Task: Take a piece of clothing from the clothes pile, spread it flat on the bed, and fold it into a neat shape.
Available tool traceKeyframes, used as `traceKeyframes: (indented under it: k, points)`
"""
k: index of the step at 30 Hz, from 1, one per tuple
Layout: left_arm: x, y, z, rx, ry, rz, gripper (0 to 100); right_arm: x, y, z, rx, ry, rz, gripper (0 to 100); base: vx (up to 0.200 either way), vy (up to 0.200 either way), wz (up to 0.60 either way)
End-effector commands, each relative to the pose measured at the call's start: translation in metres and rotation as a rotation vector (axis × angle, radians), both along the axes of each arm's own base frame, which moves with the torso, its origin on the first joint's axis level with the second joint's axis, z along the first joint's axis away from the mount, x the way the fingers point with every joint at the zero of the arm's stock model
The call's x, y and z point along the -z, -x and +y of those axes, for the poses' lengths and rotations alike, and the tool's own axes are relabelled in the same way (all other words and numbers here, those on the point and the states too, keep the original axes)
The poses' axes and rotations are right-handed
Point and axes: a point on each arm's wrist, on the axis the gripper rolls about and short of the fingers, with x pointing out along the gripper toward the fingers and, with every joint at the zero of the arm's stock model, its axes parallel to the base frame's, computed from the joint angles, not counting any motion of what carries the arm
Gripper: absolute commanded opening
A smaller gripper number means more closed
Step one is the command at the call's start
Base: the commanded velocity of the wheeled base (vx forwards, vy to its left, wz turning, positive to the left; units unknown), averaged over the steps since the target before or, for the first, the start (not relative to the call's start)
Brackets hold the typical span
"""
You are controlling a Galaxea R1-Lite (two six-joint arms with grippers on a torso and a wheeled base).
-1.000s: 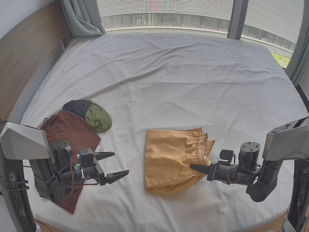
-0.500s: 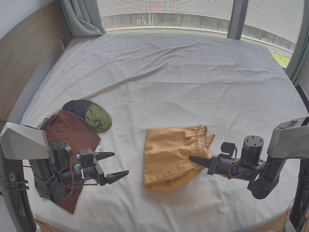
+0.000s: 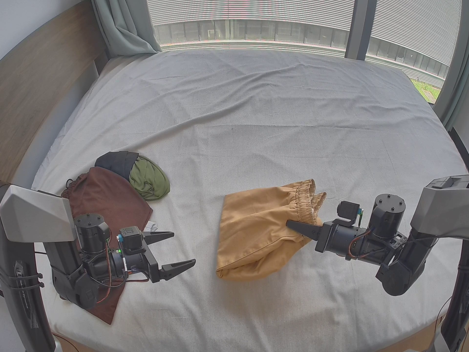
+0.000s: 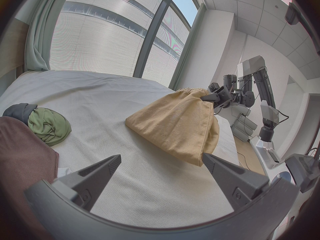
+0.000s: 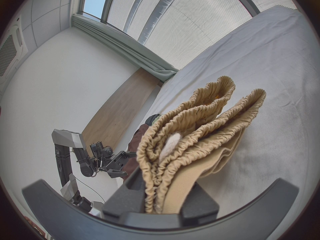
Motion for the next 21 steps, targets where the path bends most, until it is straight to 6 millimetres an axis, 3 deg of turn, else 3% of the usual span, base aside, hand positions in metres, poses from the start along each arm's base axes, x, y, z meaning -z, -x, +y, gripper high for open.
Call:
traceKeyframes:
  k: [1,21]
  points:
    - [0.000,0.000,0.000,0.001,0.000,0.000,100,-0.005,-0.002,0.001,-0.003,-0.008,-0.020,0,0.000,0.000,0.00]
    - [0.000,0.001,0.000,0.001,0.000,0.000,100,-0.031,-0.014,0.006,-0.027,-0.059,-0.126,0,0.000,0.000,0.00]
